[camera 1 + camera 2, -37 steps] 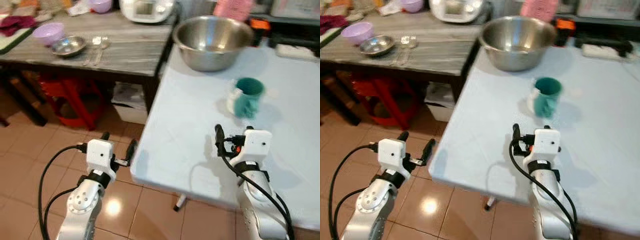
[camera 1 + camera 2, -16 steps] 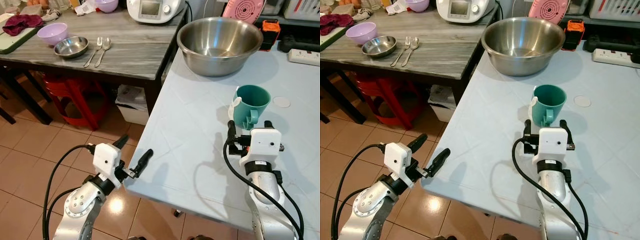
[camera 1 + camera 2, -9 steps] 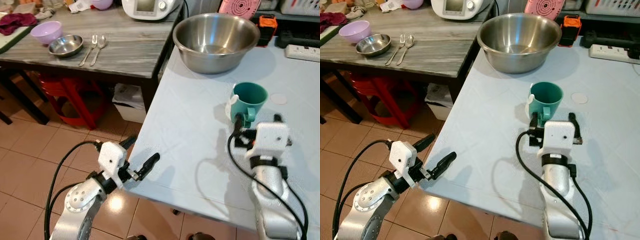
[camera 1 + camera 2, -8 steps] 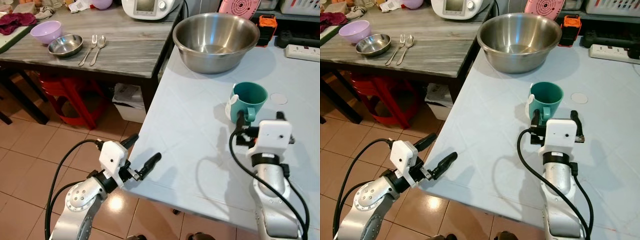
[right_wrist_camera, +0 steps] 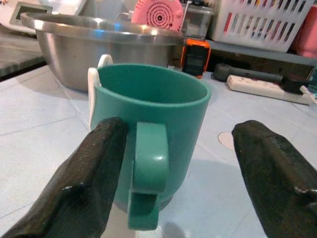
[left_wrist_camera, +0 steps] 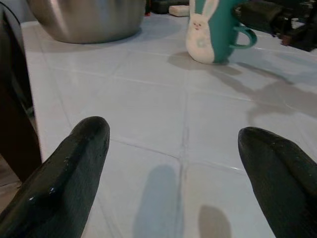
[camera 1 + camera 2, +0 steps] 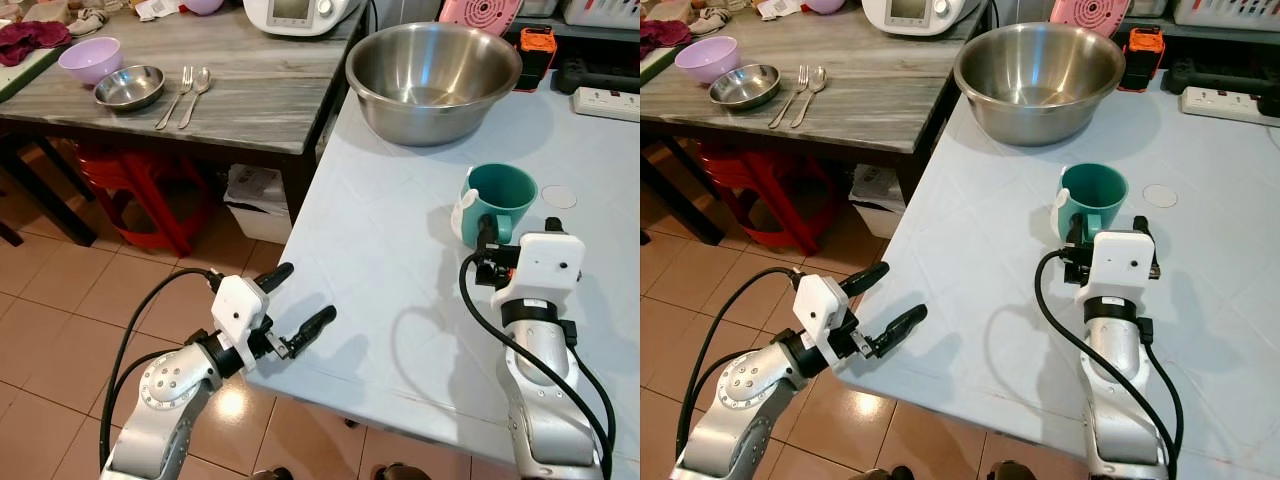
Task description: Setting the table
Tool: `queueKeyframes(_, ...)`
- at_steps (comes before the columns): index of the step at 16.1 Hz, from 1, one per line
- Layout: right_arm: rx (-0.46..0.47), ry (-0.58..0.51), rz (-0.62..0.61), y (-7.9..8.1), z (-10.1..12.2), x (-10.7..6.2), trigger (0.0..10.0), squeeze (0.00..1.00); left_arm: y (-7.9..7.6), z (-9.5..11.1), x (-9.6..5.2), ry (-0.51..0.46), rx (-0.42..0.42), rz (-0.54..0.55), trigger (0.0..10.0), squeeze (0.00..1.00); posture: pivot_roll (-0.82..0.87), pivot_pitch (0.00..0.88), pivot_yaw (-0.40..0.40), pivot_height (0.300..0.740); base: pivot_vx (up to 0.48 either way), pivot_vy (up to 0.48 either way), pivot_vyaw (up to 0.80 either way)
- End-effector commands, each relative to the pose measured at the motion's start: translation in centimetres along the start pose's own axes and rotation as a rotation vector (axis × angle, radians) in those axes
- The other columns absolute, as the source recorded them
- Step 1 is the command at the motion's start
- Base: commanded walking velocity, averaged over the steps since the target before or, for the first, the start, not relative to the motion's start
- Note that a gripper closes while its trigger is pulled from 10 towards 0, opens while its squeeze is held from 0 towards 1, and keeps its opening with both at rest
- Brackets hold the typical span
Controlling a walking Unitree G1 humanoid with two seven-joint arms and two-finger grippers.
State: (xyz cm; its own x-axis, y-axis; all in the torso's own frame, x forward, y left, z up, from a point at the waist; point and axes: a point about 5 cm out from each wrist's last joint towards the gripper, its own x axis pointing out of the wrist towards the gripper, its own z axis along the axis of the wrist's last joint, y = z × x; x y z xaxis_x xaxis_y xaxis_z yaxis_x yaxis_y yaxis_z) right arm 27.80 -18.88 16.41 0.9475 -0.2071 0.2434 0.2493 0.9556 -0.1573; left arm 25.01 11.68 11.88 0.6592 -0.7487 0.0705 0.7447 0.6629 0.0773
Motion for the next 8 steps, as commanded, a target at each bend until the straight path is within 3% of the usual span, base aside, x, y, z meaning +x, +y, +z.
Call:
queueKeyframes(1, 0.009, 0.018, 0.004, 0.06, -0.35, 0.11, 0.0, 0.00, -0.10, -0.35, -0.35, 0.015, 0.009, -0.008, 10.0, 0.00, -0.16, 0.174, 0.082, 0.740, 0.000, 0.000, 0.00)
queueKeyframes(8, 0.057, 0.049, 0.025, 0.56, -0.99, 0.24, 0.0, 0.00, 0.02, -0.86, -0.52, 0.017, 0.012, -0.003, 10.0, 0.00, -0.15, 0.168, 0.077, 0.740, 0.000, 0.000, 0.00)
